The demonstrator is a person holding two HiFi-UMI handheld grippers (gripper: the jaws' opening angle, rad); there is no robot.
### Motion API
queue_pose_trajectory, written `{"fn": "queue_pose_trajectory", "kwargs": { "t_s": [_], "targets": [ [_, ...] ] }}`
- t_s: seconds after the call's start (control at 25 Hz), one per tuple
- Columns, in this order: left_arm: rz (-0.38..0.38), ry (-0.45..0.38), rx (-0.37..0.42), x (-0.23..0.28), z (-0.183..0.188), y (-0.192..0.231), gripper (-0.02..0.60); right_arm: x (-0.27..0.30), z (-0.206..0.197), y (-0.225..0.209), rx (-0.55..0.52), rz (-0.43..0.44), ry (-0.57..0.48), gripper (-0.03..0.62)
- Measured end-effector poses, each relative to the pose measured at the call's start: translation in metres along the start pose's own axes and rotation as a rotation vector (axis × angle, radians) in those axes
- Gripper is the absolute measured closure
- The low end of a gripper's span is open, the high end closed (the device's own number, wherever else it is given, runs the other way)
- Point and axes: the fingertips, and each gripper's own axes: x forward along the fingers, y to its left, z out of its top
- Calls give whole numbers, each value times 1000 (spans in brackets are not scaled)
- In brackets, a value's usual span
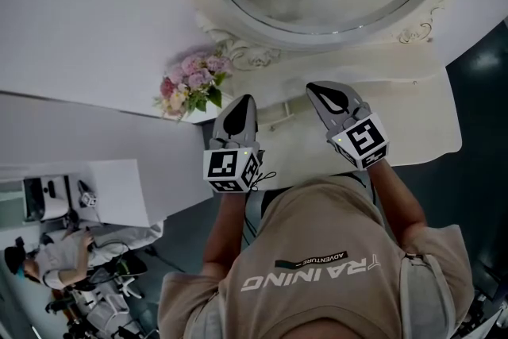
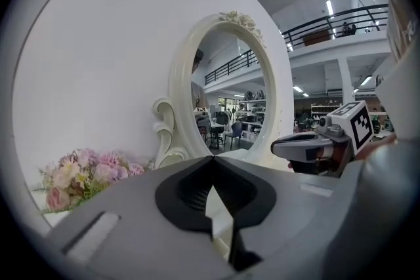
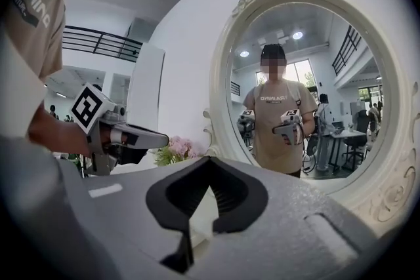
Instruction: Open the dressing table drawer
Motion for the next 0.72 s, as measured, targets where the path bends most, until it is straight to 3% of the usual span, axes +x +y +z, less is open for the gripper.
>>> {"fn": "queue_pose_trajectory", "kwargs": {
  "t_s": [0.36,0.72],
  "targets": [
    [18,-80,44,-4,36,5,565,-3,42,-15,-8,-22,-86,592],
    [24,-85,26,-4,32,7,565,-9,51,-16,-7,-25,-102,592]
  ]
}}
